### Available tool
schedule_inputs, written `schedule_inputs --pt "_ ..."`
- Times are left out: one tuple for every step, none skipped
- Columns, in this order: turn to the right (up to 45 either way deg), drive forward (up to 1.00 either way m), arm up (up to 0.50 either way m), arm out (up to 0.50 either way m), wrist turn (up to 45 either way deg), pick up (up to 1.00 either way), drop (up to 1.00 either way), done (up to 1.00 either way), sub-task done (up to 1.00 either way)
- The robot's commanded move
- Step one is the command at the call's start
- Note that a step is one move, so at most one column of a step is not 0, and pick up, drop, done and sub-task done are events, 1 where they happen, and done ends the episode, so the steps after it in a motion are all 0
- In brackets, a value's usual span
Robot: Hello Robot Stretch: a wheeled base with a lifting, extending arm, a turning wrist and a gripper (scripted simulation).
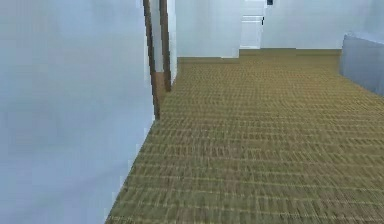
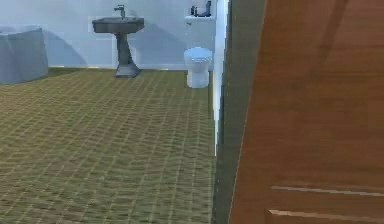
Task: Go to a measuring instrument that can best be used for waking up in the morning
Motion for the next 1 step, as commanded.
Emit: schedule_inputs --pt "0.0 1.00 0.00 0.00 0.0 0.00 0.00 0.00 0.00"
